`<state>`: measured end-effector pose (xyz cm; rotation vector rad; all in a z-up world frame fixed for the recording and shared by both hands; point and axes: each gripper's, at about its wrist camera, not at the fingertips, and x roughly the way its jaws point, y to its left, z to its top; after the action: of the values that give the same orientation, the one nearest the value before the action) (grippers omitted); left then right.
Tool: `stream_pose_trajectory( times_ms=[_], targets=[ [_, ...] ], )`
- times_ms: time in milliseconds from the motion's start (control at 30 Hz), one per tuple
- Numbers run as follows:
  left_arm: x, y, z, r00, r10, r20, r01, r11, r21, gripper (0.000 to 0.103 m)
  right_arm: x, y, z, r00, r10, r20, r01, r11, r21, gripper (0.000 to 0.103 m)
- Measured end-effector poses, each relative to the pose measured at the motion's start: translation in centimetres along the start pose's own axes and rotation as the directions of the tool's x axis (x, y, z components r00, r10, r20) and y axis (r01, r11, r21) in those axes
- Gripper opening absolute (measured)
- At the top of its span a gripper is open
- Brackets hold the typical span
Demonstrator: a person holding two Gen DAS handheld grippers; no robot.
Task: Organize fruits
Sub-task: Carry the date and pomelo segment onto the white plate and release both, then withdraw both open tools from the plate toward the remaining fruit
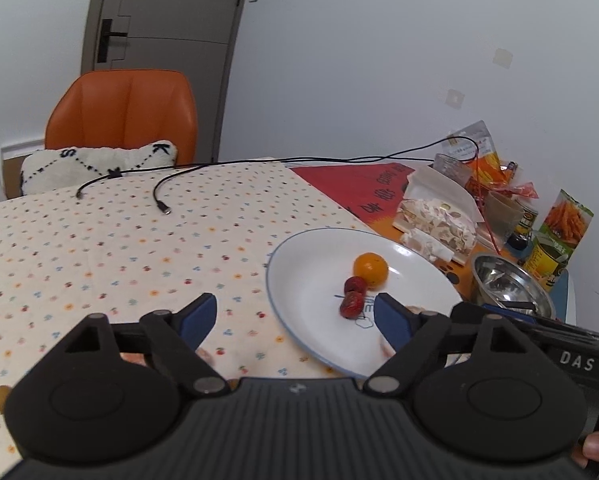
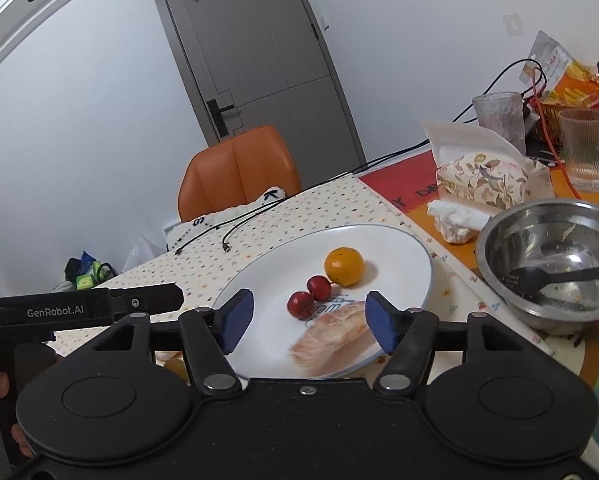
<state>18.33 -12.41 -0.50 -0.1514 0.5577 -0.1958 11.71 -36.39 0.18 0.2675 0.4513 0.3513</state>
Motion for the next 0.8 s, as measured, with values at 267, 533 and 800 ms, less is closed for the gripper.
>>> stream_pose_trajectory(
  times_ms=[267,533,800],
  targets=[
    [-1.8,1.0,-0.4,1.0,0.01,0.007,-0.01,1.0,-0.019,0.088,-0.9,1.1,-0.7,1.0,0.02,-0.003,-0.02,1.0,0.0,0.077],
    [-3.7,2.0,-0.7,0.999,0.017,0.028,-0.016,0.999,-0.034,0.092,-2.0,2.2,-0.8,1.0,0.024,0.008,-0.024,1.0,-0.01,0.089],
    [-5.5,3.5,-1.1,0.998,0.042,0.038,-0.04,0.998,-0.052,0.092,-2.5,3.5,-1.1,0.999,0.047,0.001,-0.047,0.999,-0.013,0.093]
  ],
)
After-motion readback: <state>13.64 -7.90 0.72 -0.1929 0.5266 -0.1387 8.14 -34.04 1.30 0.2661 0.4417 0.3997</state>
